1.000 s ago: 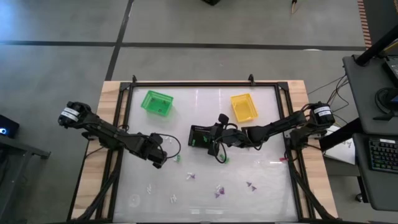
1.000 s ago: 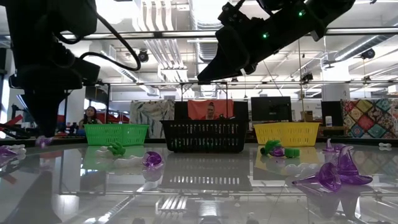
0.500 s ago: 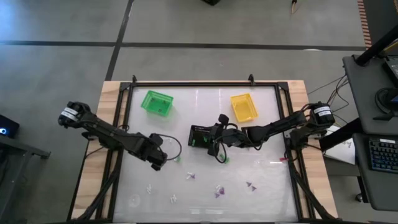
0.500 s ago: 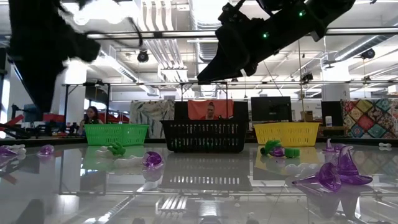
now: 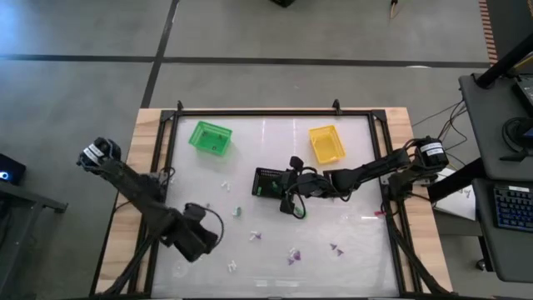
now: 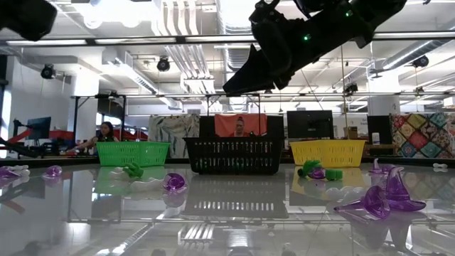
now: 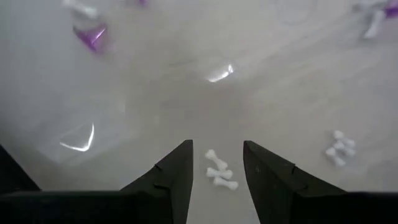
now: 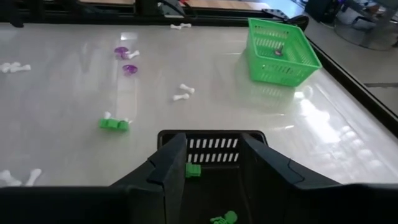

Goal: Sort Halloween decoration
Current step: Put the white bone toy into the yellow bin

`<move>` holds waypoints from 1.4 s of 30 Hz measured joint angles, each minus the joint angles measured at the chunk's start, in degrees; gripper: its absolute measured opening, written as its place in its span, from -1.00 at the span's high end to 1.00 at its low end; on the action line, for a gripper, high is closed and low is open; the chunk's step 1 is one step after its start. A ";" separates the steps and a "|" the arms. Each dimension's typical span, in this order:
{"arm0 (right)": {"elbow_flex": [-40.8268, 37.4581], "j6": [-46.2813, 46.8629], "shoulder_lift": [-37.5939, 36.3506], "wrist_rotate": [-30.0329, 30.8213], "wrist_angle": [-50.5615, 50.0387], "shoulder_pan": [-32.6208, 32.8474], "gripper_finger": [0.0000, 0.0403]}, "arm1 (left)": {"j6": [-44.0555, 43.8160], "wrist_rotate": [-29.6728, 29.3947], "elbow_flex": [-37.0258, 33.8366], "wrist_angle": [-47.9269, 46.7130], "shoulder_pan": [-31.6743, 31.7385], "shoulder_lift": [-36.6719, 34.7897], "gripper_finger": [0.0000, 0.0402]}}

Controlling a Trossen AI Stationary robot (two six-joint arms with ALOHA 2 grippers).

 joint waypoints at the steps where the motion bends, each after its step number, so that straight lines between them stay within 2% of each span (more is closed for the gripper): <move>1: 0.00 -0.17 0.00 0.00 0.00 0.00 0.31 | -1.27 -0.04 0.00 0.11 -0.47 0.69 0.39; 5: 0.00 -1.32 0.00 0.01 -0.03 -0.01 0.30 | -4.33 1.53 -0.02 1.49 -1.48 4.00 0.39; 20: 4.02 -7.17 0.00 0.01 -0.52 -0.02 0.30 | -5.36 5.73 3.26 2.38 -2.06 14.27 0.39; 36: 4.70 -7.63 0.00 0.00 -0.90 -0.02 0.34 | -6.36 6.74 3.23 4.50 -2.93 18.05 0.39; 42: 4.70 -7.52 0.00 -0.01 -0.94 -0.02 0.31 | -6.14 6.72 3.15 4.71 -2.95 18.35 0.50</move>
